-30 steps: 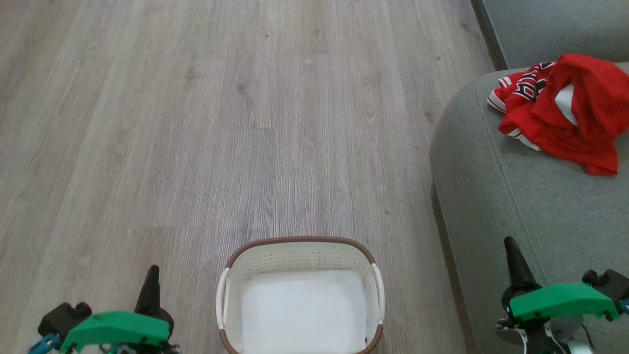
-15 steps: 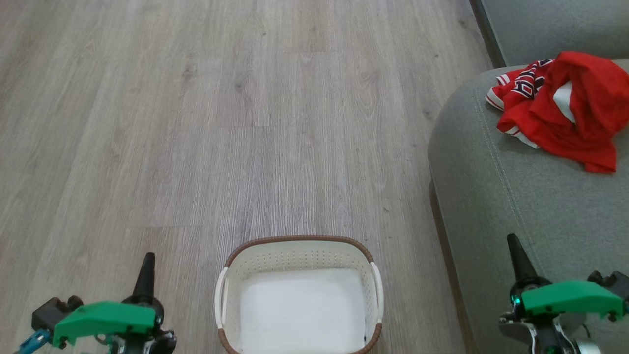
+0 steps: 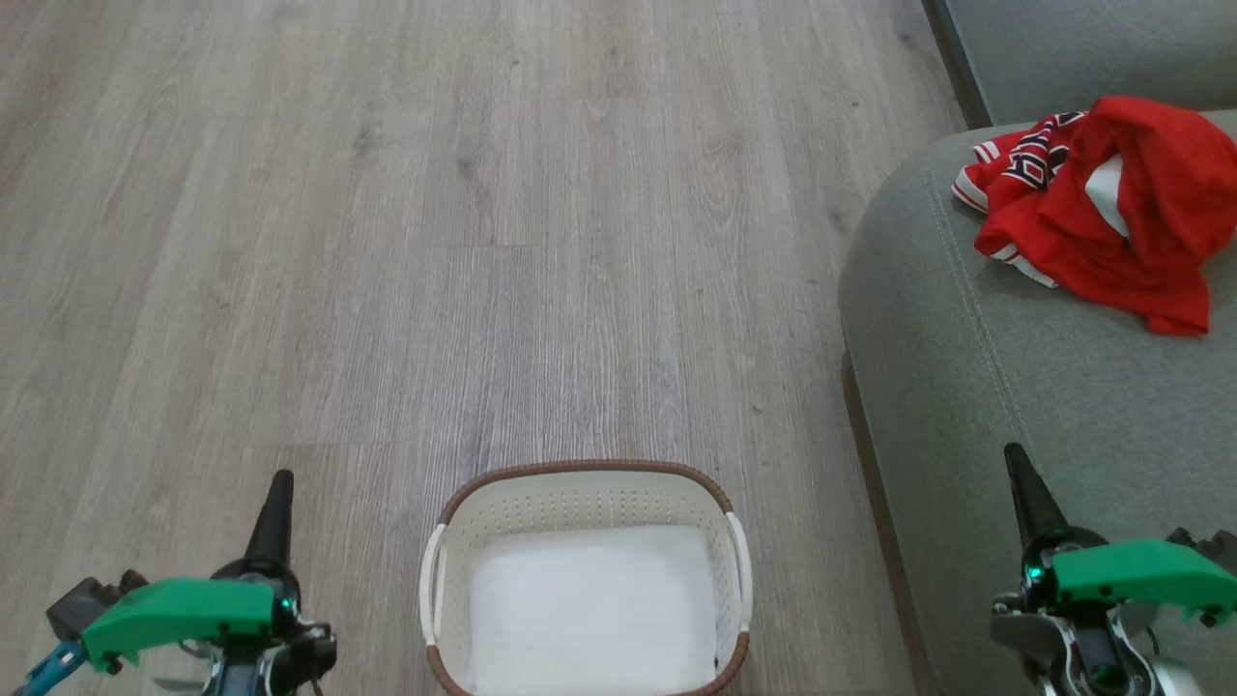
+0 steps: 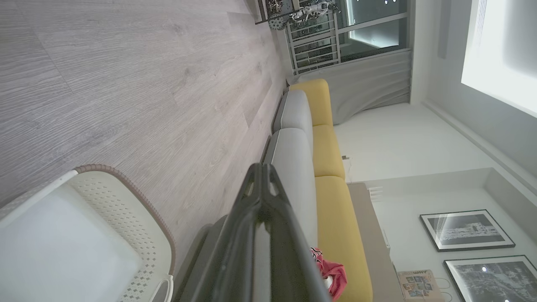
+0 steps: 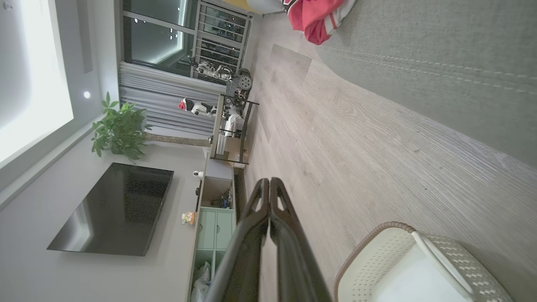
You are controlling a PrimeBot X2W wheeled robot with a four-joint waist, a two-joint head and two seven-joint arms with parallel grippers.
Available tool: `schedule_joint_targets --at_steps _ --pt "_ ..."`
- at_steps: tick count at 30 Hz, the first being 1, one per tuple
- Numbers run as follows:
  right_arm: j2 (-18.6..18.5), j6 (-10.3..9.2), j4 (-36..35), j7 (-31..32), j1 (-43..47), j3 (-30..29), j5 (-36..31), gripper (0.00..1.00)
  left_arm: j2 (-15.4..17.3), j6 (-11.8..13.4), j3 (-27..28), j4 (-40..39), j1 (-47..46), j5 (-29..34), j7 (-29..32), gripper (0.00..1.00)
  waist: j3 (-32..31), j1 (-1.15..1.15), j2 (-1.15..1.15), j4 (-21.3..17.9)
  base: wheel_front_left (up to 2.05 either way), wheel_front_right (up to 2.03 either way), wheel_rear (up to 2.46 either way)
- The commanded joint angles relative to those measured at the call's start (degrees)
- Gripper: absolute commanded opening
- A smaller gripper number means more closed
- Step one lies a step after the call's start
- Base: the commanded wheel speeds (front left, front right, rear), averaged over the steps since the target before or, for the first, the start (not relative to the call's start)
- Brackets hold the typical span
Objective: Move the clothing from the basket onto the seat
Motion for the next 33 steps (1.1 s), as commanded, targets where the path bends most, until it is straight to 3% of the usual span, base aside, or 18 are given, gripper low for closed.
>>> schedule_joint_targets --at_steps 1,21,33 --pt "-0.45 0.39 -2.20 0.43 -3.27 0.68 1.30 0.00 0.27 -0.58 2.15 -1.97 -3.03 -1.08 0.53 0.00 0.01 0.00 0.00 -0.01 0.00 0.00 0.00" --pt "-0.43 0.47 -2.58 3.96 -4.79 -0.78 14.55 0.00 -0.08 -3.25 5.03 -2.02 -5.44 -13.86 3.97 0.00 0.41 0.00 0.00 -0.50 0.00 0.00 0.00" --pt "-0.38 0.47 -2.57 4.02 -4.80 -0.85 14.49 0.00 -0.08 -3.25 5.02 -2.02 -5.44 -13.87 3.97 0.00 0.41 0.00 0.00 -0.50 0.00 0.00 0.00"
